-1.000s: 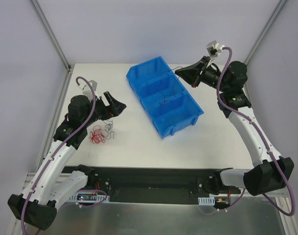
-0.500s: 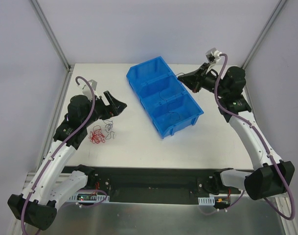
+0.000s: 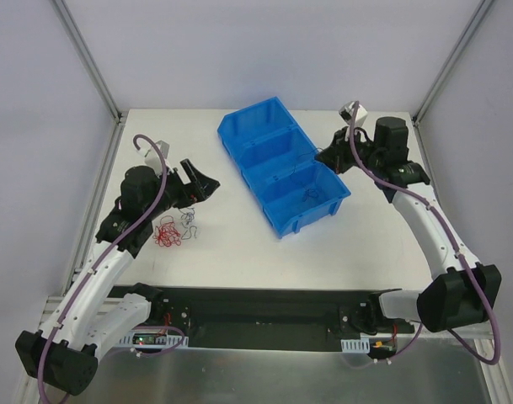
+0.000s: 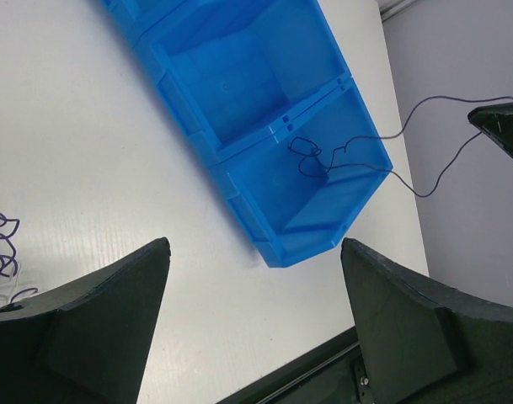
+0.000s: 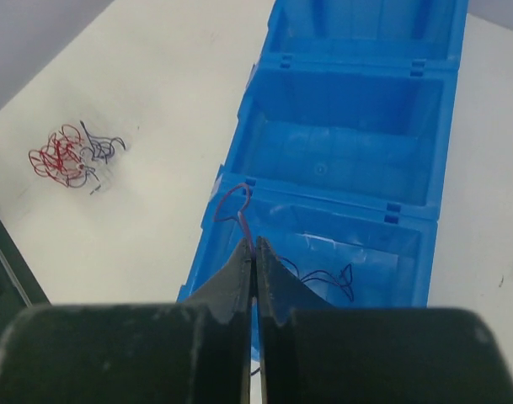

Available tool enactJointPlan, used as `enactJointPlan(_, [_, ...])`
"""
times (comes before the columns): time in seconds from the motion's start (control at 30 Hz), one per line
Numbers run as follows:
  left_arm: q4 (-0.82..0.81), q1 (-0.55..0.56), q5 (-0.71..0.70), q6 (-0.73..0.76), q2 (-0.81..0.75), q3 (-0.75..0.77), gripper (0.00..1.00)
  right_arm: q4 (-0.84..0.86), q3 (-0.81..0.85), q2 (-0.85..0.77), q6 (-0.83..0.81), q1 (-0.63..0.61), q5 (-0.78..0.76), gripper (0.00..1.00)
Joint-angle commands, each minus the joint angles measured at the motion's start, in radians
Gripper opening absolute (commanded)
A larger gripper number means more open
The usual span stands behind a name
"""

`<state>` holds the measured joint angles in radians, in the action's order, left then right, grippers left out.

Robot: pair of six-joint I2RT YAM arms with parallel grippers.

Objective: Untangle the cables

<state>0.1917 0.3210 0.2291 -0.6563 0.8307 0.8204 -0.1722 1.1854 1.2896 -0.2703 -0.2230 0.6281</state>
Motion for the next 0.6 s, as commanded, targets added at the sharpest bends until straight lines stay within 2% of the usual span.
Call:
enactJointPlan(0.0, [-0.040,0.001,0.006,-0.025,0.027,-0.009,0.82,-0.194,0.089,0.036,-0.206,-0.019,0.009,0.00])
enactJointPlan(0.23, [-0.038,-0.020,0.039,-0.060,0.048,-0.021,0.81,-0.343,0.151,0.151,-0.297,-0.047,-0.114,0.00])
enactJointPlan(0.57, [-0.037,-0.031,0.035,-0.065,0.025,-0.041,0.81,-0.487,0.328,0.430,-0.354,-0.131,-0.263,0.01])
